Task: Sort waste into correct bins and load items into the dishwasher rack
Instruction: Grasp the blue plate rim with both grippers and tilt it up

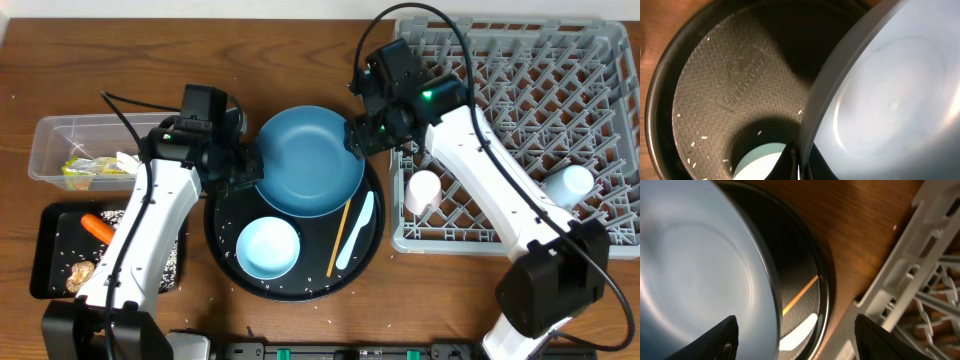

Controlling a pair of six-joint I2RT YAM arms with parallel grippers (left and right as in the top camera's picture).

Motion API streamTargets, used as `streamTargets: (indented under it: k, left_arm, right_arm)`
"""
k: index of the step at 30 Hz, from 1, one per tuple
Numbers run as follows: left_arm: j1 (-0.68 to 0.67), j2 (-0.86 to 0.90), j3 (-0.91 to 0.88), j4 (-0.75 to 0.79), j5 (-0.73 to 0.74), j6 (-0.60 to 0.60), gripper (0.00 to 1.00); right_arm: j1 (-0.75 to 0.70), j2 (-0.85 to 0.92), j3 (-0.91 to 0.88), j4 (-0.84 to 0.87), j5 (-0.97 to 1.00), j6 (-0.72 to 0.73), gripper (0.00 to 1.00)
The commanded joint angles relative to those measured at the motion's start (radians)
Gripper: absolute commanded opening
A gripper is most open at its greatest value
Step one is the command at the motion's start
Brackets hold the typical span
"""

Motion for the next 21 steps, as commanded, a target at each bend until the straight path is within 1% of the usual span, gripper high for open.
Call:
streamTargets:
  k: [1, 9, 12, 17, 18, 20, 21]
  left_arm:
    - [0.004, -0.004, 0.005, -0.006, 0.003, -0.005, 0.06]
    - [0.004, -0.004, 0.005, -0.006, 0.01, -0.005, 0.06]
    - [0.004, -0.004, 0.005, -0.005, 0.01, -0.005, 0.06]
    - [0.004, -0.004, 0.005, -0.006, 0.01, 0.012, 0.06]
    - [0.004, -0.004, 0.005, -0.006, 0.01, 0.014, 0.06]
    - [0.004, -0.004, 0.005, -0.006, 0.01, 0.014, 0.06]
    - [0.004, -0.004, 0.005, -0.006, 0.01, 0.014, 0.06]
  right_arm:
    - [0.004, 0.015, 0.008, 0.019, -0.036, 0.01, 0.66]
    - [0.005, 0.052, 0.006, 0.046, -0.049, 0.017, 0.59]
    - [0.012, 0.074, 0.006, 0.056, -0.05, 0.017, 0.54]
    - [0.034, 0.096, 0.006, 0.082, -0.049, 0.016, 0.47]
    - [0.038, 0.1, 0.006, 0.09, -0.049, 0.016, 0.45]
    - [0.044, 0.102, 0.006, 0.1, -0.049, 0.016, 0.27]
    - [0.047, 0.103, 0.006, 0.106, -0.049, 0.016, 0.17]
